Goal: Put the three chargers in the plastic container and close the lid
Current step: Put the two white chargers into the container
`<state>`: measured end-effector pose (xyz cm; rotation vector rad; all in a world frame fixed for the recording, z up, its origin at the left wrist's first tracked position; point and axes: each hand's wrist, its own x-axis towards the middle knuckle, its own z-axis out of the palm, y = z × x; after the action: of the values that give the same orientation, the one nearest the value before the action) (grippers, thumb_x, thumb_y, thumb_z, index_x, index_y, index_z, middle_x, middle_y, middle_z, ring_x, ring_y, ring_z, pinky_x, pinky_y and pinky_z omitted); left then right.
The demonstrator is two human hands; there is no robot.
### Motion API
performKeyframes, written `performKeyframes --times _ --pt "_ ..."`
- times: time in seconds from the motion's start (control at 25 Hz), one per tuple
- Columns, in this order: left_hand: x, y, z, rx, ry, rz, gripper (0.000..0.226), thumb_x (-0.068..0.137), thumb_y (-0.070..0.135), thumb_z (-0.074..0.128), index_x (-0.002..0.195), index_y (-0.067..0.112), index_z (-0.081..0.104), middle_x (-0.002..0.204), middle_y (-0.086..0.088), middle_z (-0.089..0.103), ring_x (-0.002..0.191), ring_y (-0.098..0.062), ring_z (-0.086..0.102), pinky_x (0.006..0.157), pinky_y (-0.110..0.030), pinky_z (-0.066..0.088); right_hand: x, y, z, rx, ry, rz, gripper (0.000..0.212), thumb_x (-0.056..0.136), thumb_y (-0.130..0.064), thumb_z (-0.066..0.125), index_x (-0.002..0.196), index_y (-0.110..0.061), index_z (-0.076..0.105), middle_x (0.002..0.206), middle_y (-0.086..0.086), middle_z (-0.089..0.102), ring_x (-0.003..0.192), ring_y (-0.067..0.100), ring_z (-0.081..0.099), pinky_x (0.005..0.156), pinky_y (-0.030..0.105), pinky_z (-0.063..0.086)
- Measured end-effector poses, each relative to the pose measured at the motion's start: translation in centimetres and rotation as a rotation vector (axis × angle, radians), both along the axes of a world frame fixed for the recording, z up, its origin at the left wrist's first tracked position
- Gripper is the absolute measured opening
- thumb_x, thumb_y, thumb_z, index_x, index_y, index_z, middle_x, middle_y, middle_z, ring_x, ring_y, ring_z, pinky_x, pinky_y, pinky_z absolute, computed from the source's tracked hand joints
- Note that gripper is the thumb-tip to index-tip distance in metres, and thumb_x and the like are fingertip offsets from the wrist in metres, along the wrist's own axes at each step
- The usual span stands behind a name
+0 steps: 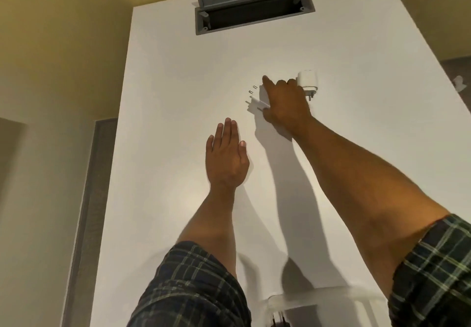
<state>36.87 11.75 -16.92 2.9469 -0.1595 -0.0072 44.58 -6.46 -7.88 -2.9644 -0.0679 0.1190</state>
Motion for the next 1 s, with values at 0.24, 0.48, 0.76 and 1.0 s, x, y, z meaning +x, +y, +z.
performKeyframes --times 0.24,0.48,0.76,1.0 --pt "-1.2 -0.5 0.8 -0.038 0.101 0.027 0.059 0.109 0.033 0.018 0.163 0.010 0.013 0.172 -0.005 0.011 0.159 -0.021 0.011 0.129 -0.042 0.014 -10.3 0.1 2.2 0.085 -0.063 -0.008 0.079 0.077 -0.035 0.063 0.150 -0.014 0.040 0.113 0.013 0.061 0.101 0.034 0.055 0.083 0.039 0.045" --pt "-5.4 1.4 4.3 0.021 0.315 -0.092 0.060 0.110 0.032 0.023 0.163 0.007 0.007 0.172 -0.007 0.003 0.160 -0.022 0.006 0.129 -0.037 0.012 -17.2 -0.4 4.2 0.125 -0.208 -0.133 0.079 0.071 -0.040 0.065 0.142 -0.009 0.047 0.107 0.012 0.056 0.096 0.033 0.052 0.079 0.039 0.045" --pt "-18.4 2.7 5.8 -0.186 0.176 0.095 0.055 0.110 0.029 0.033 0.160 0.006 0.028 0.167 -0.009 0.028 0.154 -0.023 0.027 0.127 -0.034 0.022 -23.6 -0.1 6.0 0.095 -0.149 -0.182 0.060 0.062 -0.045 0.069 0.108 -0.008 0.060 0.103 0.010 0.054 0.095 0.031 0.051 0.079 0.040 0.042" --pt "-30.6 4.5 5.6 -0.174 0.166 0.176 0.058 0.108 0.027 0.037 0.160 0.003 0.024 0.168 -0.011 0.024 0.156 -0.026 0.024 0.127 -0.037 0.021 -30.2 0.2 7.3 0.163 -0.089 -0.176 0.068 0.060 -0.050 0.070 0.114 -0.011 0.059 0.106 0.006 0.055 0.096 0.028 0.052 0.082 0.038 0.042"
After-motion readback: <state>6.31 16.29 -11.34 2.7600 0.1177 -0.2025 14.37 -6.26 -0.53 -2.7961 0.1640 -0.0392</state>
